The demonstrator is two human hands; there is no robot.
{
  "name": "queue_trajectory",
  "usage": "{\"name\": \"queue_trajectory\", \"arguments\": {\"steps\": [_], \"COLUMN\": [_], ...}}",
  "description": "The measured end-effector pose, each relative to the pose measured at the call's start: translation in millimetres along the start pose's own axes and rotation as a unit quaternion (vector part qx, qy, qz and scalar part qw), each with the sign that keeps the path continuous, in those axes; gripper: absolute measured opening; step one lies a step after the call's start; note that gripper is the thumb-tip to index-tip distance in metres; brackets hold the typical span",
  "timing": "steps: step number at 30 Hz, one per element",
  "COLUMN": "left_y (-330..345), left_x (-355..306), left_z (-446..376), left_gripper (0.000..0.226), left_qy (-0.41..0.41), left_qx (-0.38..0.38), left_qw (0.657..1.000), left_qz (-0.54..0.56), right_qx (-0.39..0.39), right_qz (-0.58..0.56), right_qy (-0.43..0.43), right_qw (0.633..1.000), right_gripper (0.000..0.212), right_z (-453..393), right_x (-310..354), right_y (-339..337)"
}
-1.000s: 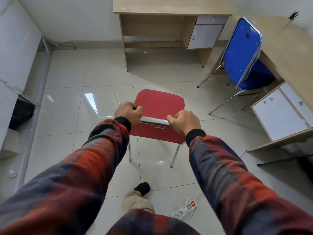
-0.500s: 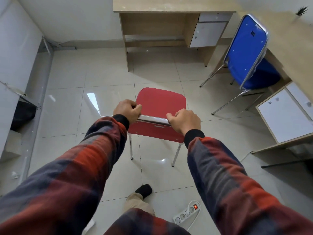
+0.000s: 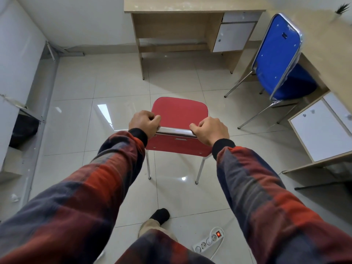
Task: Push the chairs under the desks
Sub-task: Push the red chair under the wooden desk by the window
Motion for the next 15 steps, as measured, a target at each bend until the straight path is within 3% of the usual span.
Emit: {"name": "queue_trajectory", "arguments": {"steps": [4,15], "left_y": [-7,-11], "left_x": [8,-19], "left_z": [-11,-39], "left_gripper": [0.035,0.041], "left_qy": [0.001,-0.029], "left_qx": [0.007,-0.019], "left_qw": [1.000,0.999], "left_qz": [-0.006,-0.015], "right_qx": [-0.027,-0.011], "right_qz": [0.001,-0.019], "right_qy": [0.026,-0.014], "right_qw": [0.999,1.000], "right_gripper": [0.049,0.048], "right_z": [1,-41], "right_x": [13,14], "right_y": [7,-11]}}
Point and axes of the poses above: each hand's wrist, its own z-axis away from the middle knuckle, its own y-axis out of the palm, x = y × z, the point moved 2 cm from there along -z, towards the middle knuckle, and after that the axes turned 5 degrees about -x, right-handed, at the moved point
